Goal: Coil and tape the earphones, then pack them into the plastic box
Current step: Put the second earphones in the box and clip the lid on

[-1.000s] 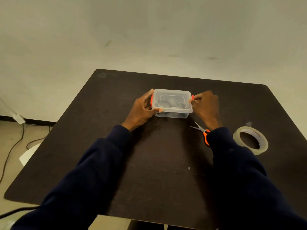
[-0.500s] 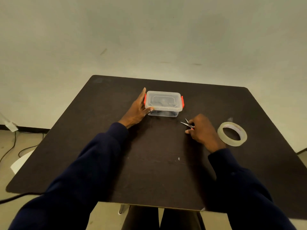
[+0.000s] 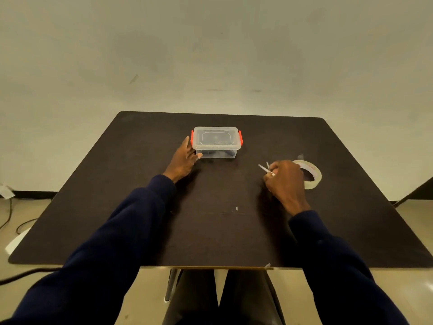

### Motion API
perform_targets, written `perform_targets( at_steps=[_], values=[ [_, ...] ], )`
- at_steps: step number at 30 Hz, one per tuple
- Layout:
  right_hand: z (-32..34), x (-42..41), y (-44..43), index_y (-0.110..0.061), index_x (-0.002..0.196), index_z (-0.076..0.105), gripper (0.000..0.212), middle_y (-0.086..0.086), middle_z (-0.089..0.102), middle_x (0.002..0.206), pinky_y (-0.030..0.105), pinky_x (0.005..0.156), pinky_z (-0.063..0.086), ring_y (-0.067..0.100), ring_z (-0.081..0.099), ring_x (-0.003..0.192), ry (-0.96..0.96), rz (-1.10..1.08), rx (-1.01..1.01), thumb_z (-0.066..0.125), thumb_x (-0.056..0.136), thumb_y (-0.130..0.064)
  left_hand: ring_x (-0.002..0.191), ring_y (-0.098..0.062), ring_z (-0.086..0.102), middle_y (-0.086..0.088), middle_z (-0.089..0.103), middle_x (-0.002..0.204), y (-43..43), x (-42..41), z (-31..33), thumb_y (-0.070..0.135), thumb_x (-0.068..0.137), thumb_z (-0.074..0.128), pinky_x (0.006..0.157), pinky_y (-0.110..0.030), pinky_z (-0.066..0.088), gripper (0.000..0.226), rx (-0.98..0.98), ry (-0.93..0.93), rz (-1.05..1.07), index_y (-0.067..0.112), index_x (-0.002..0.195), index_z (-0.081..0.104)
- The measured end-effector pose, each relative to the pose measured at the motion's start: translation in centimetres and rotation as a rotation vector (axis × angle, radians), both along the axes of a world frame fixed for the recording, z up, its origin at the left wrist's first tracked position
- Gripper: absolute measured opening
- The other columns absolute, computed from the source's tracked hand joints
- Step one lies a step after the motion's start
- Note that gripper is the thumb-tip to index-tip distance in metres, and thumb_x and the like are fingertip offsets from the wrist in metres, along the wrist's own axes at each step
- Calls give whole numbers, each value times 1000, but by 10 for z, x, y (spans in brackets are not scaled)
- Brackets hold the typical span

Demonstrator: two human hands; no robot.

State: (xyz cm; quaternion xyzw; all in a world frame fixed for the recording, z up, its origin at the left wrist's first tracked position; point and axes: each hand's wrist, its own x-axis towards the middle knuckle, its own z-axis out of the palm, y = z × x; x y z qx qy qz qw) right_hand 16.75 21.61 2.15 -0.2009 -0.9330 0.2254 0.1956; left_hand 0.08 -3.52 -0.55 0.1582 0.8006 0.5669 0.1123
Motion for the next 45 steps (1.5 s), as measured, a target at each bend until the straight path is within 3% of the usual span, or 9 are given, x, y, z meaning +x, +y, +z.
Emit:
perform_targets(
  at_steps=[5,8,13,17,22,27,33,40,45],
  values=[
    [8,-16,50,-6,74,74,17,14,66,68,41,64,58,33,65,65,18,-166,219,62,81,-14,153,-21,32,-6,29,168,1,2,-7,12,99,66,122,-34,31,88,5,37,25,9,164,6],
    [-4,-13,71,-6,91,76,30,16,68,86,38,72,52,36,64,84,-112,-198,247,52,86,-23,154,-23,30,-6,29,168,1,13,-17,14,97,70,125,-39,30,87,31,46,99,12,164,15],
    [-30,8,59,-10,134,60,51,16,58,123,45,94,49,34,50,115,-8,-210,197,48,100,-45,152,-21,32,-7,30,168,-6,53,-20,15,96,72,122,-32,31,80,30,50,199,13,162,25],
    [-32,10,56,-12,138,55,57,15,46,133,50,98,48,36,41,124,11,-231,217,66,92,-45,133,-10,52,-3,56,148,-13,84,-19,15,95,73,112,-24,42,52,10,212,262,14,145,55],
    [-33,2,62,-5,145,48,64,18,49,138,52,108,42,38,45,130,-36,-184,180,63,96,-42,107,-3,65,2,72,122,-13,91,-7,16,97,70,94,-9,50,23,-96,346,209,17,120,73],
    [-28,-2,78,-2,145,48,63,21,53,136,52,107,43,40,47,128,-28,-154,179,63,96,-39,109,-7,68,8,73,116,-23,80,-9,17,96,71,102,-32,55,20,-122,324,163,19,115,75],
    [-18,-16,60,-1,132,58,48,21,58,135,57,112,40,40,52,127,100,-126,231,62,98,-35,116,-10,60,4,68,125,-33,65,-11,25,97,70,104,-32,49,27,-248,423,221,18,123,69],
    [-28,-39,-23,-12,124,67,28,8,66,126,34,102,45,21,56,120,68,171,38,59,102,-27,124,-18,55,-4,59,137,-37,60,-19,35,103,59,107,-35,47,37,-493,478,97,17,136,58],
    [-46,-51,-47,-10,153,40,61,13,31,164,43,125,23,27,25,153,-172,203,121,44,106,-48,144,-24,43,-7,48,156,-34,59,-24,43,105,53,120,-37,33,52,-627,481,77,14,149,49]
  ],
)
